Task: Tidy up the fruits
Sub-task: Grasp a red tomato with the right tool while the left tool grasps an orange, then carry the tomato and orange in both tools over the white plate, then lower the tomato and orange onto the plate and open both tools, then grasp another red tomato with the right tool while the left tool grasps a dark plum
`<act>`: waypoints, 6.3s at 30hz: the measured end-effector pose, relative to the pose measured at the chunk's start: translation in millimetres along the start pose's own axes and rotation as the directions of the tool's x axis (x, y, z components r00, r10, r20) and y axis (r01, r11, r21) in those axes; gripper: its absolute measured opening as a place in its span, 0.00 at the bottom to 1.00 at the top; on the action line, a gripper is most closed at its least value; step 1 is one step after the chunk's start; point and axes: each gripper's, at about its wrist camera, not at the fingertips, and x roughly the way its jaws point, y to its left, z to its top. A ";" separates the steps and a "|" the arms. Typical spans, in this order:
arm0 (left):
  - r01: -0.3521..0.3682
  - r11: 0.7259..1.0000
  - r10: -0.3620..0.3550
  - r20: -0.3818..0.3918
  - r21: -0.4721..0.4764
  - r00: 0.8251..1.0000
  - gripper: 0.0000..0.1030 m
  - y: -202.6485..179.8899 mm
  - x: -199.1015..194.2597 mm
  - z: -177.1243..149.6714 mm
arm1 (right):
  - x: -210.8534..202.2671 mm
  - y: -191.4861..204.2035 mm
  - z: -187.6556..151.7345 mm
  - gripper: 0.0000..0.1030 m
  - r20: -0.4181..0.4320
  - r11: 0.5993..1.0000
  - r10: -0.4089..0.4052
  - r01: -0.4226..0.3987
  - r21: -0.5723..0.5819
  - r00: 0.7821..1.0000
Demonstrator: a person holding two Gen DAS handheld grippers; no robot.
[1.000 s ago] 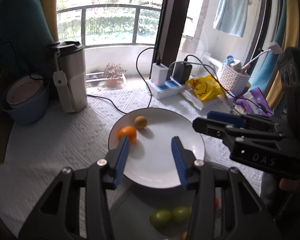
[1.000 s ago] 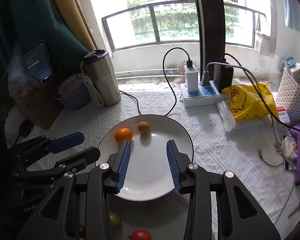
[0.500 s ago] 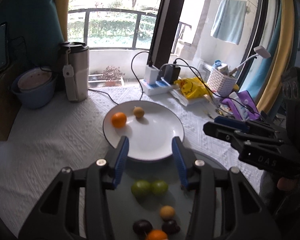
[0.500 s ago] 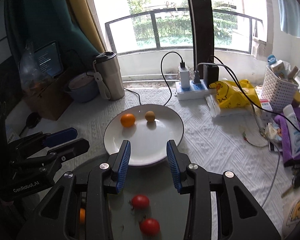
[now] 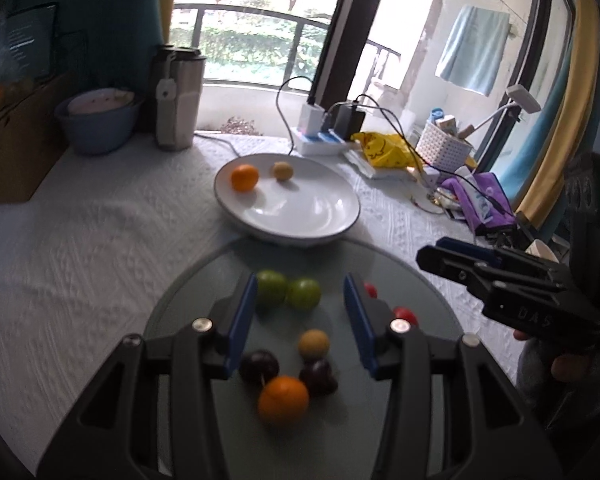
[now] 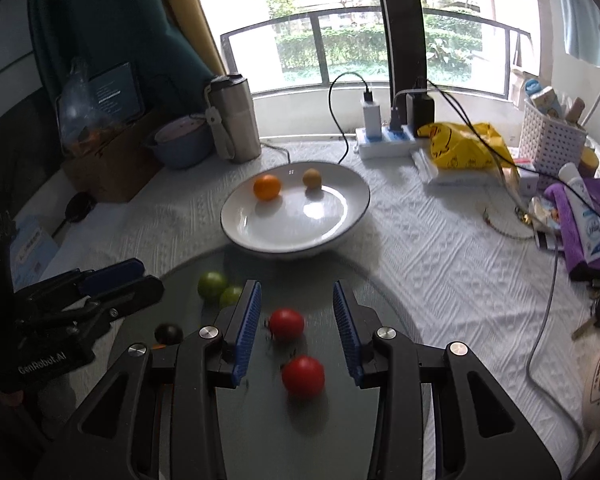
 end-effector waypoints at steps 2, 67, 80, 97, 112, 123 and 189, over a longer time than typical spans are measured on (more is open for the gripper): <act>-0.013 1.000 0.013 0.003 -0.018 1.000 0.45 1.9 -3.5 -7.6 | 1.7 -1.6 -8.4 0.38 -0.011 1.000 0.006 -0.006 0.002 1.000; -0.027 0.998 0.029 -0.034 0.058 0.999 0.33 -15.7 -20.1 -27.5 | -11.0 2.5 -19.3 0.31 0.009 0.999 0.021 -0.021 -0.026 1.000; -0.021 0.996 0.021 0.008 0.090 1.000 0.33 -9.3 -12.1 8.5 | -8.9 8.0 15.5 0.31 0.042 0.998 0.001 0.002 -0.057 0.999; -0.021 0.994 0.023 -0.020 0.109 1.000 0.33 11.4 39.4 46.1 | 37.0 1.3 49.6 0.31 0.006 0.998 0.002 -0.002 -0.056 1.000; -0.029 0.992 0.036 -0.061 0.122 0.998 0.33 30.1 91.7 74.5 | 88.1 -4.1 72.5 0.31 -0.042 0.998 0.011 -0.014 -0.061 0.999; -0.038 0.991 0.051 -0.096 0.128 0.994 0.33 43.7 129.5 85.9 | 135.0 -3.1 87.3 0.31 -0.086 0.996 0.029 -0.035 -0.076 0.996; -0.083 0.996 0.085 -0.042 0.033 0.996 0.42 22.2 28.6 25.7 | 38.3 14.3 34.1 0.32 -0.002 0.999 -0.008 0.008 -0.045 1.000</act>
